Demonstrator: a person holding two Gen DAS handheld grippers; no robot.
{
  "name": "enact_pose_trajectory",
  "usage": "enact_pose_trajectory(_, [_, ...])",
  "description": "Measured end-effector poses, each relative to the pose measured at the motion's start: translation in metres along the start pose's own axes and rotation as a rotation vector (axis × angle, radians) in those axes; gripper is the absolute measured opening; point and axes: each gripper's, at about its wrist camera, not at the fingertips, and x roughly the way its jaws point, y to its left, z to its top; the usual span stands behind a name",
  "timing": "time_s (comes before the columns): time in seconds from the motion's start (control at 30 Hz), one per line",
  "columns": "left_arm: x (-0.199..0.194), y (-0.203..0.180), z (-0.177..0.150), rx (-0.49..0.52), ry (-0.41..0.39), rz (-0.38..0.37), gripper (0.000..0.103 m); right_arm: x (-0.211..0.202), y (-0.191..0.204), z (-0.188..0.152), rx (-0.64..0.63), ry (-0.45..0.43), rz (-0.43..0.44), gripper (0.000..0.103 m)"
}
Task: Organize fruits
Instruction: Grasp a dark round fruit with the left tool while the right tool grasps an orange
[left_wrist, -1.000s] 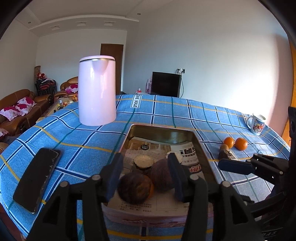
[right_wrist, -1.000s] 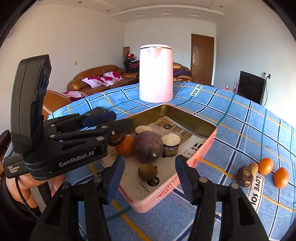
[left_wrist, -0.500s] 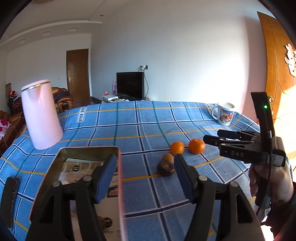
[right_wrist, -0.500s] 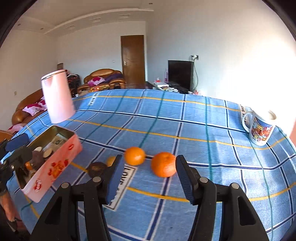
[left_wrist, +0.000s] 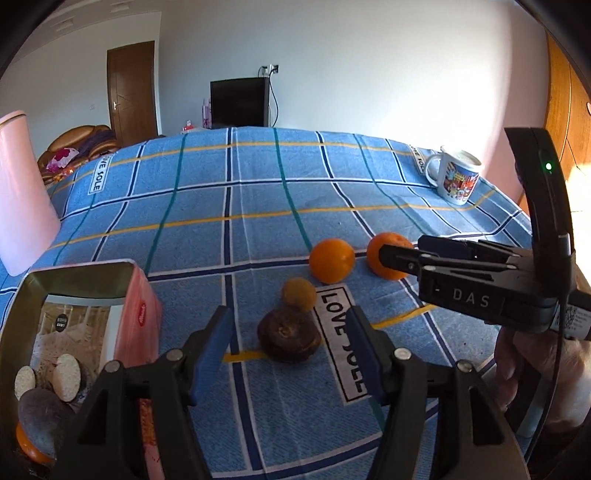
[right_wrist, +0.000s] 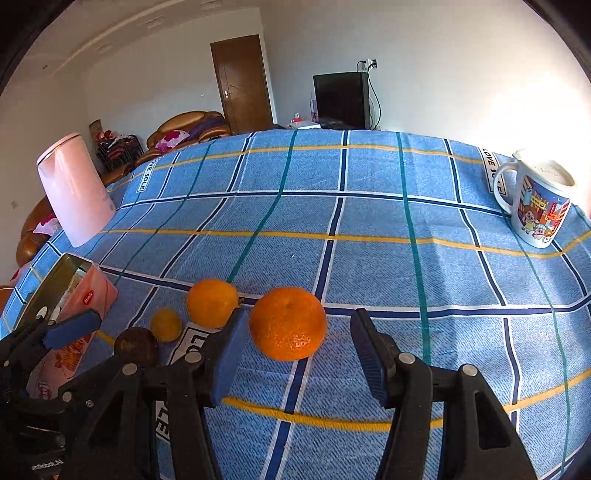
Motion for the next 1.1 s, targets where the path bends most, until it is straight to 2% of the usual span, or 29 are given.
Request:
enact_pose_trajectory(0.13, [0.008, -0.003, 0.003, 0.007, 0.042, -0.033, 0.064, 0.012, -0.001, 0.003, 0.007, 0.037, 0.029, 0.059])
enact_pose_trajectory(0.2, [0.014, -0.004, 0.004, 0.01, 0.075, -0.047, 0.056, 0.02, 0.0, 0.003, 0.003, 0.074, 0.037, 0.049])
enact_pose_trajectory(0.3, [0.02, 0.0, 0.004, -0.009, 0.107, -0.062, 0.047, 0.018, -0.002, 0.0, 0.011, 0.077, 0.053, 0.048])
enact_pose_trajectory(0.33, [0.02, 0.0, 0.004, -0.012, 0.112, -0.067, 0.04, 0.015, -0.002, -0.001, 0.012, 0.074, 0.059, 0.048])
enact_pose_trajectory(0.53, [0.021, -0.001, 0.004, -0.007, 0.111, -0.072, 0.04, -0.007, 0.007, -0.014, -0.006, 0.028, 0.063, 0.048])
enact_pose_trajectory(1.1, [-0.01, -0.006, 0.002, 0.033, -0.066, -0.027, 0.04, -0.037, 0.016, -0.02, -0.035, -0.109, 0.041, 0.048])
